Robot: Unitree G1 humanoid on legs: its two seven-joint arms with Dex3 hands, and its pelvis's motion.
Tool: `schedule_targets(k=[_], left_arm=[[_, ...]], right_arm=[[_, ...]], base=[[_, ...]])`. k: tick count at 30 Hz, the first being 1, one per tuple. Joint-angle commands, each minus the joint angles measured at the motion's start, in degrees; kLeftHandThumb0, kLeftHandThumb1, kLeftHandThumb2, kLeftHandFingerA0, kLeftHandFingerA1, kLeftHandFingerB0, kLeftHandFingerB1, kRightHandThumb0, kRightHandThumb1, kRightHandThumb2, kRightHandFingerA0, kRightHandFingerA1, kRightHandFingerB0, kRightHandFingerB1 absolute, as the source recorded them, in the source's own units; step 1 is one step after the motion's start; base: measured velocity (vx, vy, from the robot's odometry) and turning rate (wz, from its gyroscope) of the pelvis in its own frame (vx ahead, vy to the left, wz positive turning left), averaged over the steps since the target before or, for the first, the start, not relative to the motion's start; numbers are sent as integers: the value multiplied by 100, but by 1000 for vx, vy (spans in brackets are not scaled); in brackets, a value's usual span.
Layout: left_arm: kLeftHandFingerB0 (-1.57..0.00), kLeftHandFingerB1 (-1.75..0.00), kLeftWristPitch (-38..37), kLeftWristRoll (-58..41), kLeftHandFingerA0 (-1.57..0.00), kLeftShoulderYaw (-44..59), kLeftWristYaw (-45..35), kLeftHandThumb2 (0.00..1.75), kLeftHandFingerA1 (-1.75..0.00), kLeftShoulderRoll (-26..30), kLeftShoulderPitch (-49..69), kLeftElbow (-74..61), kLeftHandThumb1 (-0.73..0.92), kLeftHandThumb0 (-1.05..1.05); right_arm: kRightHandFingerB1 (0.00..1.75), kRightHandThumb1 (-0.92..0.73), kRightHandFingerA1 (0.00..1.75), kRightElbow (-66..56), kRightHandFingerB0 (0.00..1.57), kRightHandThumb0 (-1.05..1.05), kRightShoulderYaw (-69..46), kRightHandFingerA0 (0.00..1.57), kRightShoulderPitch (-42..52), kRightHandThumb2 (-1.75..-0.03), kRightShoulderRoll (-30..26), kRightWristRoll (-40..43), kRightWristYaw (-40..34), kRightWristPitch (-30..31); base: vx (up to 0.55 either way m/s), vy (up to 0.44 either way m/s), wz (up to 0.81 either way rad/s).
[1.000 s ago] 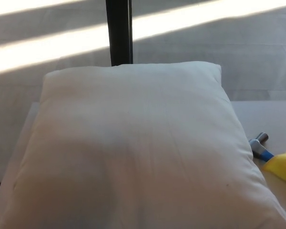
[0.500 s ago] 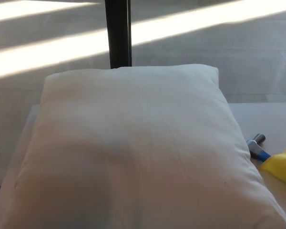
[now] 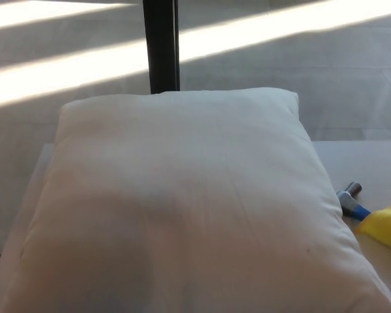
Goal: A hammer is kept on the right hand side and a pillow is kept on the left hand side on the desk infront of the robot and the robot uses its right hand to pick up the hammer and makes a downward swinging motion to hit the pillow
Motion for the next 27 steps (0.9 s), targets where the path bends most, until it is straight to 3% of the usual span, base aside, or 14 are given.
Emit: schedule_targets(k=[1, 4, 5, 7, 8, 9, 11, 12, 15, 17, 18, 19, 21, 27], left_arm=[[-65, -51, -63, -131, -77, 72, -31, 58, -54, 68, -61, 36, 57, -63], [-75, -58, -134, -113, -79, 49, -30, 58, -57, 43, -35, -22, 56, -66], [-73, -56, -162, -105, -80, 39, -40, 58, -56, 35, -16, -38, 57, -64], [-70, -54, -178, -88, -79, 24, -66, 58, -55, 38, -6, -32, 58, -64], [-65, -51, -153, -76, -80, 13, -43, 58, -55, 43, -23, -25, 58, -62], [-68, -52, -149, -67, -77, 4, -28, 58, -54, 39, -36, -22, 58, -63], [-70, -52, -222, -27, -80, -24, -39, 58, -55, 29, -38, 10, 58, -65], [-66, -51, -224, -40, -76, -17, -69, 58, -54, 29, -49, 3, 58, -64], [-65, -51, -167, -46, -74, -15, -70, 58, -54, 51, -146, 21, 58, -63], [-72, -53, -163, -29, -79, -33, -65, 58, -54, 63, -162, 15, 59, -62], [-65, -50, -136, -27, -80, -33, -37, 58, -53, 69, -181, 26, 60, -61], [-65, -50, -112, -21, -80, -39, -37, 58, -53, 77, -187, 37, 60, -61], [-71, -53, -200, 24, -81, -84, 9, 58, -53, 65, -149, -3, 60, -63], [-67, -53, -259, -14, -74, -84, -113, 59, -55, 68, -113, -5, 61, -62]], right_arm=[[40, -42, 61, 334, 11, -50, 235, 24, 394, -73, 184, -201, 741, 155], [31, -57, 71, 384, 11, -47, 469, 16, 344, -58, 158, -345, 1093, -47], [51, -47, 56, 390, 0, -31, 539, 6, 305, -97, 146, -373, 1274, -116], [51, -46, 57, 420, 0, -32, 603, 6, 275, -96, 146, -383, 1407, -238], [51, -44, 57, 423, 0, -32, 615, 5, 277, -95, 149, -378, 1420, -290], [28, -53, 59, 457, 7, -49, 640, 1, 246, -57, 166, -390, 1452, -284], [28, -54, 38, 574, 6, -51, 809, 1, 119, -57, 233, -534, 1515, -335], [35, -36, 38, 574, 0, -51, 818, 0, 93, -79, 244, -530, 1523, -361], [29, -52, 47, 442, 8, -51, 799, 0, 46, -57, 227, -431, 1576, -414], [31, -57, 104, 355, 18, -35, 796, 53, 83, -57, 209, -374, 1482, -686], [32, -72, 101, 308, 37, -31, 757, 87, 123, -62, 183, -308, 1442, -856], [32, -72, 101, 270, 37, -31, 724, 87, 153, -62, 170, -250, 1443, -966], [51, -73, 120, 187, 78, -21, 893, 78, 200, -63, 175, -486, 1106, -999], [49, -76, 109, 193, 64, -33, 896, 74, 305, -62, 177, -575, 581, -1251]], base=[[0, 0, 0], [0, 0, 0], [0, 0, 0], [0, 0, 0], [0, 0, 0], [0, 0, 0], [0, 0, 0], [0, 0, 0], [0, 0, 0], [0, 0, 0], [0, 0, 0], [0, 0, 0], [0, 0, 0], [0, 0, 0]])
